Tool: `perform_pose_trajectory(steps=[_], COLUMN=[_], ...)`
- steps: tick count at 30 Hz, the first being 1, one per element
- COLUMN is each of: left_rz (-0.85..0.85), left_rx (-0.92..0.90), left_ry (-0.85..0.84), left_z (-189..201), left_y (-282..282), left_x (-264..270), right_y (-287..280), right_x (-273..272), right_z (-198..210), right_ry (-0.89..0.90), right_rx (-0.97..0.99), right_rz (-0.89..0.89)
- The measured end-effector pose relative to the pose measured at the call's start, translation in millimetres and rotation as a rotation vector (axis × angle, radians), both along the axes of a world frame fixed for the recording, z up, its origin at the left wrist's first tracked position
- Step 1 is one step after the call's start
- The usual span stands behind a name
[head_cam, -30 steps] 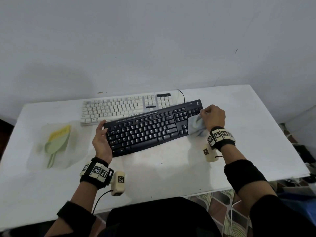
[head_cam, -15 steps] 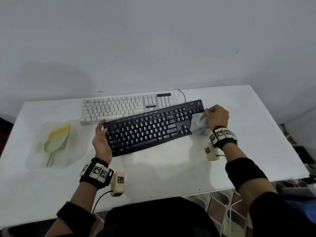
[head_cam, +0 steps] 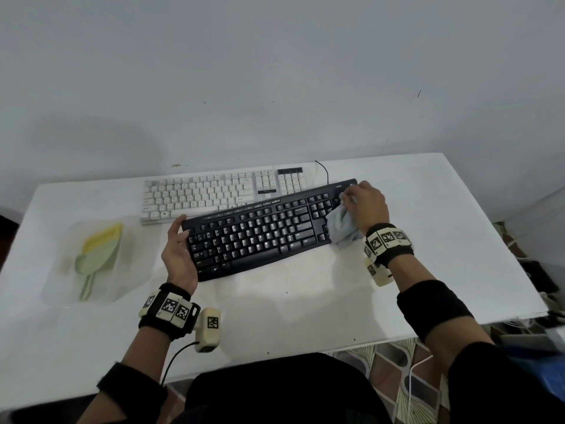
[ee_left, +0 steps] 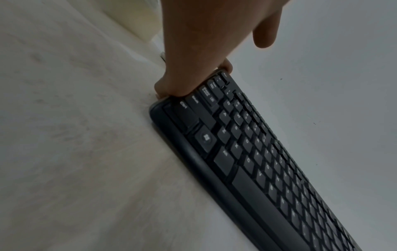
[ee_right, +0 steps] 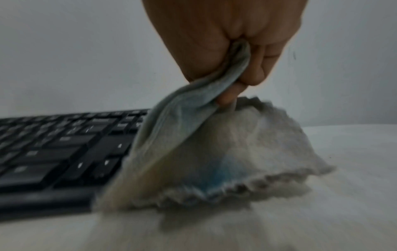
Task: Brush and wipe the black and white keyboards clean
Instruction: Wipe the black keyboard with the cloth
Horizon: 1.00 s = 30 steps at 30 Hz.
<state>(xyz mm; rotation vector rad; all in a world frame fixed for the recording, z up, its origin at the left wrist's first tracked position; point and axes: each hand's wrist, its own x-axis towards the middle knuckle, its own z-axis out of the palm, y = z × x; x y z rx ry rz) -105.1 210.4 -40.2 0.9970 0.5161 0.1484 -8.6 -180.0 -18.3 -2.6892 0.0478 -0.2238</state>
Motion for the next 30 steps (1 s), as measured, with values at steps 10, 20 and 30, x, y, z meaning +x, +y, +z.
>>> perform_pose_trajectory(steps=[10, 20, 30], left_rz=[-0.004, -0.019, -0.037], left_rx=[0.013, 0.011, -0.007], left_ry=[0.007, 0.021, 0.009], left_z=[-2.5, -1.9, 0.3], left_y=[1.1, 4.4, 4.8], left_x=[-1.2, -0.5, -2.4], right_y=[18.8, 3.0, 4.9], right_x=[-4.0, -1.4, 5.3], right_z=[0.7, 8.7, 9.0], right_ry=[0.014, -0.01, 0.039], right_rx=[0.023, 0.095, 0.084], right_rz=[0.153, -0.055, -0.269])
